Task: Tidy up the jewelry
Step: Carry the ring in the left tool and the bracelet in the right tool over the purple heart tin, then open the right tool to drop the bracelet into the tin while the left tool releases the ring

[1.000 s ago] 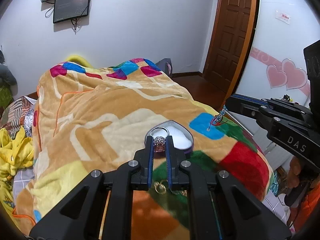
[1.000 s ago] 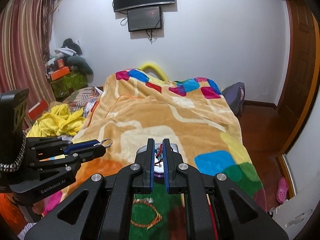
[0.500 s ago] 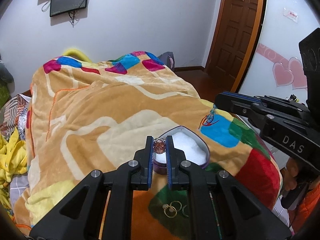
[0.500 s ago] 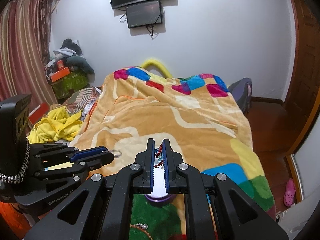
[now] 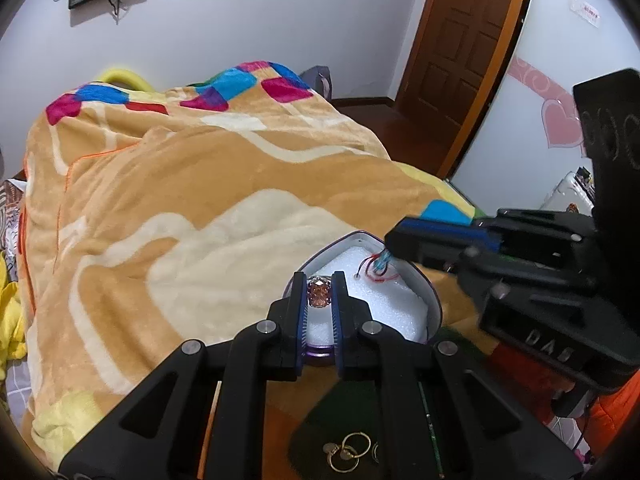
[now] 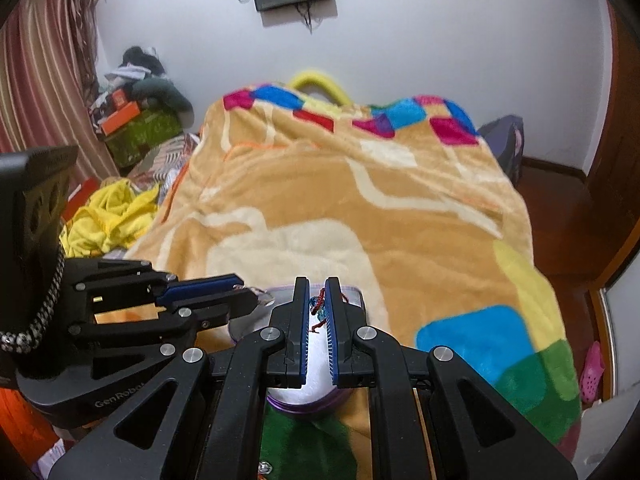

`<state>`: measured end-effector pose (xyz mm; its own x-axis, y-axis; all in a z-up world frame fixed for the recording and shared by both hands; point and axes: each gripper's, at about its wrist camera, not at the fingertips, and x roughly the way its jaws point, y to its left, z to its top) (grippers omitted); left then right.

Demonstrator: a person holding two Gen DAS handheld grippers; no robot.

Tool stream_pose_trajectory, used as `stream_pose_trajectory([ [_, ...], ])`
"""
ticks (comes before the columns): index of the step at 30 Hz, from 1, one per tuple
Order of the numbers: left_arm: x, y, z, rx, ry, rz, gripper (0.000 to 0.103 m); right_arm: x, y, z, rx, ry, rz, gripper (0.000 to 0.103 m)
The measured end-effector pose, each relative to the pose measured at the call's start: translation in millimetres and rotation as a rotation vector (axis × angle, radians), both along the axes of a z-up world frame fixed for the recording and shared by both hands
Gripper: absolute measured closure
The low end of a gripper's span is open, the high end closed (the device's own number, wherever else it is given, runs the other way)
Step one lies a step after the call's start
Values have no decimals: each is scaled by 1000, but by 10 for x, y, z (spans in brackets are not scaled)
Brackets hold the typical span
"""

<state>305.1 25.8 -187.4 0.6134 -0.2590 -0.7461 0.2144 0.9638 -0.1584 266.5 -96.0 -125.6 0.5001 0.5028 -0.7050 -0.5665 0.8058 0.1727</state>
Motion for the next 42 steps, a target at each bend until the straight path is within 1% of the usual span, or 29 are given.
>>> stream_pose_trajectory([
  [4, 42, -45, -32, 2, 15, -22, 93, 40, -24, -119, -19, 46, 14, 96],
  [10, 86, -65, -72, 10, 33, -37, 93, 22, -50, -229, -49, 83, 28, 96],
  [19, -6, -31, 20, 7, 14, -18, 93, -37, -46, -205, -83, 96, 33, 96],
  [22, -86, -28, 88, 17, 1, -10, 93, -75, -46, -173, -96, 88, 28, 92],
  [24, -142, -30, 129, 25, -9, -7, 92, -108, -53, -133, -99, 78, 24, 85],
  [26, -218, -35, 186, 33, -21, -4, 90, -152, -56, -92, -107, 62, 19, 81],
  [29, -326, -37, 271, 52, -44, 2, 84, -228, -86, -17, -110, 41, 12, 75],
  [31, -400, -37, 319, 59, -58, 7, 73, -283, -121, 50, -105, 26, 2, 73],
  [33, -487, -29, 378, 53, -70, 12, 68, -343, -152, 119, -102, 9, -11, 71],
  [38, -704, -24, 498, 54, -94, 17, 68, -496, -210, 268, -93, -25, -35, 70],
  [42, -856, -17, 540, 58, -97, 23, 67, -634, -258, 357, -84, -44, -49, 70],
])
